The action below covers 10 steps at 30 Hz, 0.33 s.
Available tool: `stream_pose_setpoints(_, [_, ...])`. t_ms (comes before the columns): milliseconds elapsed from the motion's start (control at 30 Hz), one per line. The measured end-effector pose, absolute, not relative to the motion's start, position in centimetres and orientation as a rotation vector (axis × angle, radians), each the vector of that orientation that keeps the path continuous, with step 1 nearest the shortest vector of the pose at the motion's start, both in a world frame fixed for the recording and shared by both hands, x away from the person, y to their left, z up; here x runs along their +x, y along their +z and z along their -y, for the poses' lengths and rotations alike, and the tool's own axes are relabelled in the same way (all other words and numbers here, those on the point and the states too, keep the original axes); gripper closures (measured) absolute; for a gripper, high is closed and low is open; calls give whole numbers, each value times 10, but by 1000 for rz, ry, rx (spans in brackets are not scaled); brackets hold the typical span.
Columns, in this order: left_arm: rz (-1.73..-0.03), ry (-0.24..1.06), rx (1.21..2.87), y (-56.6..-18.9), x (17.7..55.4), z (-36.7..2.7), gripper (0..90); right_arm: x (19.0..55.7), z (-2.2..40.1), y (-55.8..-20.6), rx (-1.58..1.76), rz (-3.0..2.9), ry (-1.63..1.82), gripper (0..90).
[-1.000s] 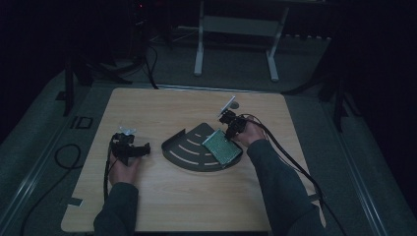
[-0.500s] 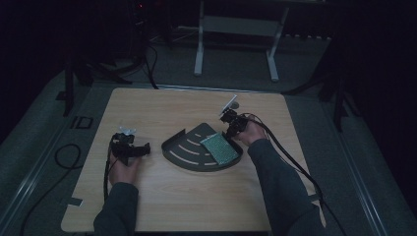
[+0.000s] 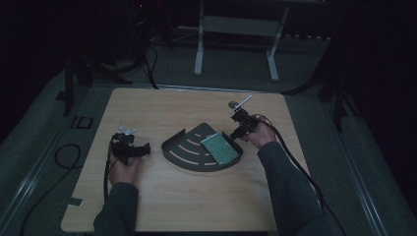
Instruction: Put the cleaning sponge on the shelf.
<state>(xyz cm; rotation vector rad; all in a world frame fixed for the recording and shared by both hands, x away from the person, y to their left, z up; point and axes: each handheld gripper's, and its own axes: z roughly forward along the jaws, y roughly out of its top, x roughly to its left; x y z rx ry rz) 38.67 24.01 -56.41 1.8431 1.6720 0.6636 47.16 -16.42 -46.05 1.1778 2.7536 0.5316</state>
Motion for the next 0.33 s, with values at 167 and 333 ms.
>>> stream_pose_setpoints(167, [-1672, 664, 1843, -564, 387, -240, 56, 469, 175, -461, 1189, -2718, 560, 606])
stream_pose_setpoints(333, [-1672, 664, 1843, -564, 387, -240, 56, 464, 188, -460, 1202, -2692, 578, 579])
